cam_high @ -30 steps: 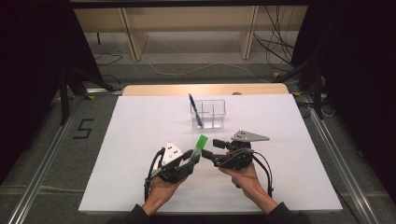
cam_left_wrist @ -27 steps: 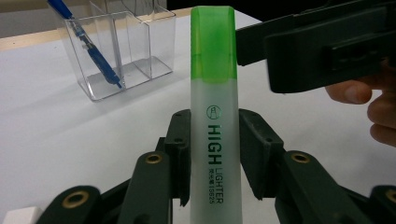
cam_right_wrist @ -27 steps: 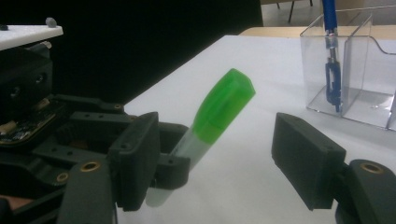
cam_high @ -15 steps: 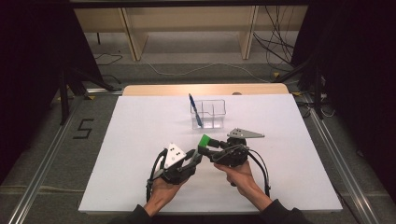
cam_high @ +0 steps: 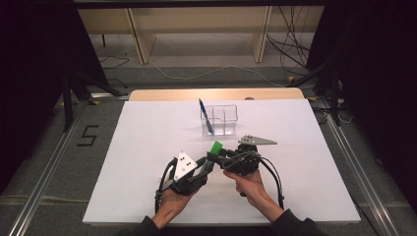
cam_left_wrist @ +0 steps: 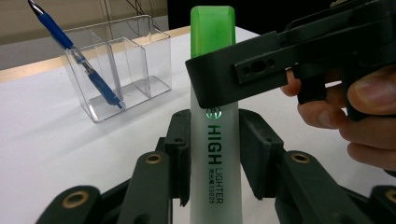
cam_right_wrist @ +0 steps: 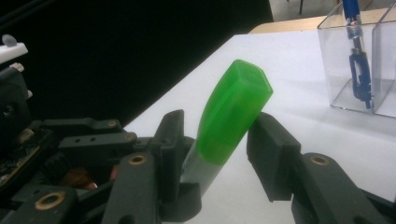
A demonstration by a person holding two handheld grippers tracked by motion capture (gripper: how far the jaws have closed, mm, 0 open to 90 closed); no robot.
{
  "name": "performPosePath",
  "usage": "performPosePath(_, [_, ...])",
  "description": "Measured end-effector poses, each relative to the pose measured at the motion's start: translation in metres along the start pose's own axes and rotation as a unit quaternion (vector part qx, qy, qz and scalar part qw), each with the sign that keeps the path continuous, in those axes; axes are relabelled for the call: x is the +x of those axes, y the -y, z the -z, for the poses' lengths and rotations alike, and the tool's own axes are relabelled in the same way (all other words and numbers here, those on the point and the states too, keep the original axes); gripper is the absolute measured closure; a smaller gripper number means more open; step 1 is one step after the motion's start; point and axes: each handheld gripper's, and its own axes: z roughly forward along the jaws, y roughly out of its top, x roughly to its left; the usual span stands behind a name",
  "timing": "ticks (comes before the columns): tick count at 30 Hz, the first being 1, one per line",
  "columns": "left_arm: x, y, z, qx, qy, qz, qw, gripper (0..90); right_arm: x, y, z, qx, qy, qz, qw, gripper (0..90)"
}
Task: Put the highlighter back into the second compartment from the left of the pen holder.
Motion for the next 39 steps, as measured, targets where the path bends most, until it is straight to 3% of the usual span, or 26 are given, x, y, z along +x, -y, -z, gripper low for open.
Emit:
performPosePath(16, [-0.003, 0.002, 0.000, -0.018, -0.011, -0.015, 0.9997, 65.7, -0.002, -0.001, -0.001, -0.006, -0.020, -0.021, 0.9995, 71.0])
performPosePath(21, [-0.003, 0.003, 0.000, -0.023, -0.012, -0.019, 0.9995, 65.5, -0.003, -0.001, -0.001, -0.009, -0.033, -0.041, 0.9986, 74.5])
performPosePath(25, [-0.002, 0.002, 0.000, -0.020, -0.008, -0.017, 0.9996, 64.2, -0.001, -0.001, -0.001, -0.013, -0.035, -0.034, 0.9987, 75.1])
performPosePath(28, [0.000, 0.000, 0.002, -0.013, 0.000, -0.009, 0.9999, 45.5, 0.001, -0.002, 0.001, -0.016, -0.036, -0.028, 0.9988, 75.3])
performPosePath(29, [0.000, -0.001, 0.004, -0.011, 0.008, -0.009, 0.9999, 37.0, 0.001, -0.004, 0.003, -0.021, -0.028, -0.011, 0.9993, 75.3])
performPosePath(32, [0.001, -0.006, 0.008, 0.002, 0.017, -0.011, 0.9998, 32.6, 0.001, -0.006, 0.007, -0.025, -0.020, -0.003, 0.9995, 75.3])
performPosePath(34, [0.005, -0.004, 0.010, 0.011, 0.025, -0.001, 0.9996, 30.4, -0.002, -0.010, 0.012, -0.032, -0.010, 0.002, 0.9994, 75.3])
performPosePath(39, [0.013, -0.001, 0.013, 0.025, 0.029, 0.003, 0.9993, 29.0, -0.005, -0.015, 0.020, -0.041, 0.014, 0.030, 0.9986, 75.3])
